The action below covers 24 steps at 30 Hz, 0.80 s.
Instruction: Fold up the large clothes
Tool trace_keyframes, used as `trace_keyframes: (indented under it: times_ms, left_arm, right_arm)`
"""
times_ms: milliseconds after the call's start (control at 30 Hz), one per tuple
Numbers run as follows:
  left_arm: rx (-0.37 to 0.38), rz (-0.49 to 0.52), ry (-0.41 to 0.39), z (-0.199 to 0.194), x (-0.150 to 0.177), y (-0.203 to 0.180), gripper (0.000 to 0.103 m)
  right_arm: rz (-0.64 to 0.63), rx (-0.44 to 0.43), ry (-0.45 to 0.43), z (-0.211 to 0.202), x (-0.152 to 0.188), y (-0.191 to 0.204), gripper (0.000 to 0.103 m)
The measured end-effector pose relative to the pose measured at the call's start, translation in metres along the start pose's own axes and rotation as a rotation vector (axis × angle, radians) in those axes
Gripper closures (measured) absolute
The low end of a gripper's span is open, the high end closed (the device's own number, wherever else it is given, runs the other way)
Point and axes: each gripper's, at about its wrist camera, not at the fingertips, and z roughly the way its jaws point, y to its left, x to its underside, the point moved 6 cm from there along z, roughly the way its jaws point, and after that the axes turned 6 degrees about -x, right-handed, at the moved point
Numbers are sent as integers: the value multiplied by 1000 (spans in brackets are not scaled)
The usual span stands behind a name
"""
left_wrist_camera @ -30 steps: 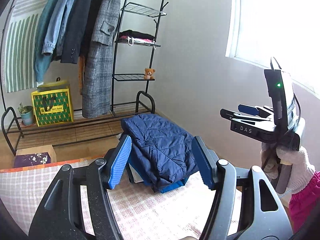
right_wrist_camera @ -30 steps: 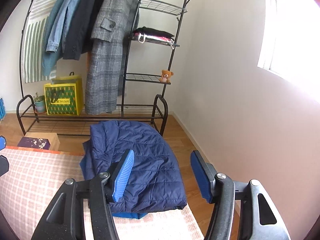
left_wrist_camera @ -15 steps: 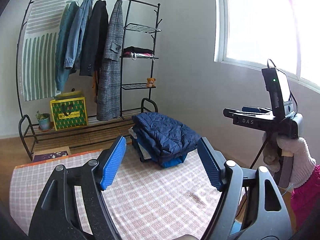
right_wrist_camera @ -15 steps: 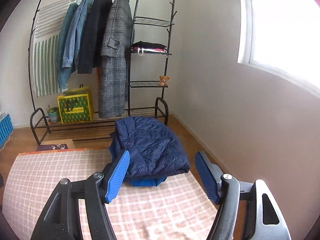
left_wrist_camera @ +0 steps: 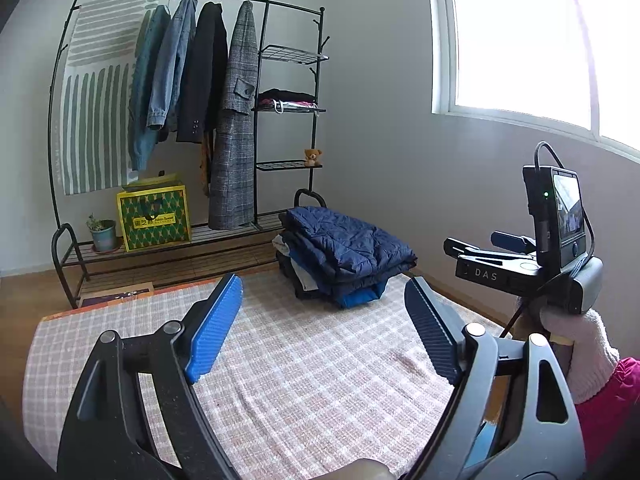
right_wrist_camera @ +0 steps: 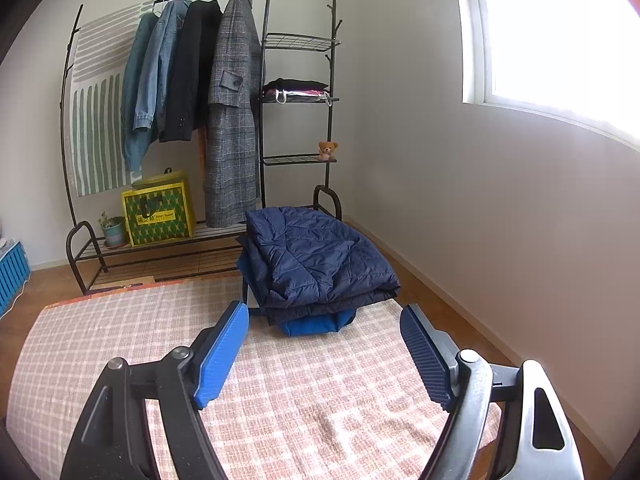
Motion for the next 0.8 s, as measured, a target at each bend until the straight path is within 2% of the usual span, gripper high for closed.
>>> trace_keyframes:
  times_ms: [67, 167, 267, 400, 500, 600, 800]
  left_arm:
    - [-12, 11, -3, 2, 5, 0, 15]
    - [-18, 13, 6, 6, 14, 3, 6]
    - [-14, -19, 9, 8, 22, 8, 1]
    - [-20, 20, 26, 12, 29, 7, 0]
    - [-37, 32, 43, 17, 36, 7, 0]
    - [-84, 40, 66, 26, 49, 10, 0]
    - [-84, 77, 138, 45, 73, 6, 0]
  right_arm:
    - [6, 1, -3, 4, 7, 0, 13]
    - [14, 2, 3, 11, 14, -1, 11]
    - [26, 9, -9, 16, 15, -3, 1]
    - [21, 34, -20, 22, 22, -3, 0]
    - [25, 30, 0, 32, 30, -3, 0]
    - [25, 24, 26, 44, 38, -2, 0]
    - [62, 19, 72, 60, 52, -7, 0]
